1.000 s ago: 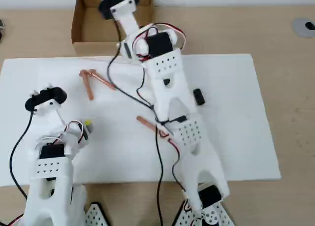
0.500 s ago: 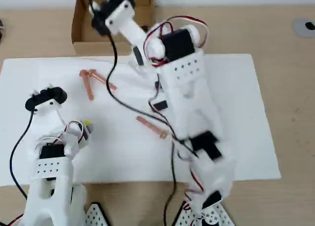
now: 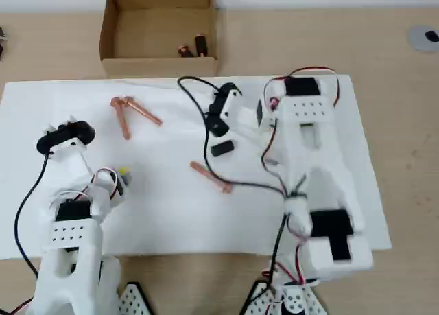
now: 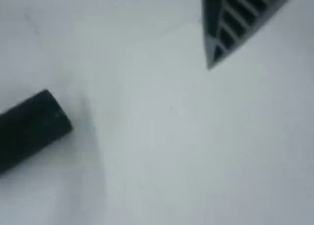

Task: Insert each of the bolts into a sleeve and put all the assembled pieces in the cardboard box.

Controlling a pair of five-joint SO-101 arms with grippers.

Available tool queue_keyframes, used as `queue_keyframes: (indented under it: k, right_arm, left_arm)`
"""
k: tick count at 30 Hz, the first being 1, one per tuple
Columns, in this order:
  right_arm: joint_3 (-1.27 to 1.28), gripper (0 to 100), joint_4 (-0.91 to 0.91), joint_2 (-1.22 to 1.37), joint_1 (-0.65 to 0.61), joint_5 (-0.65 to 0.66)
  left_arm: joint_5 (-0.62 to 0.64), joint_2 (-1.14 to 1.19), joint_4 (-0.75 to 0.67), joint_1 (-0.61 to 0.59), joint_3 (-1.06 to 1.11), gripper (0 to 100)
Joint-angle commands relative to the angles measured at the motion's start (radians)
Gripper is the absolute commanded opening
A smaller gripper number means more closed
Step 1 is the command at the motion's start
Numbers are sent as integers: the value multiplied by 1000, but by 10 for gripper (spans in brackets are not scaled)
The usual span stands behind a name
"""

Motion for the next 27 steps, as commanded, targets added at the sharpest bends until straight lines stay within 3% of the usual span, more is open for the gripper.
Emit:
queue_keyframes:
  k: [1,8,12,17,23,27]
  right_arm:
    - [-211,333,26,162,74,25]
    - [-685,333,238,495,134,-3]
    - [-750,333,242,555,125,-94]
    - [-759,333,242,449,45,-351]
    - [-746,333,232,366,-31,-750]
    - [-679,333,222,395,-42,-818]
  left_arm:
    - [-8,2,-12,9,-48,201]
    - [-32,2,-11,11,-48,198]
    - [-34,2,-11,14,-48,198]
    - [-35,2,-11,38,-48,198]
    - [-35,2,-11,40,-48,198]
    - [-35,2,-11,40,-46,197]
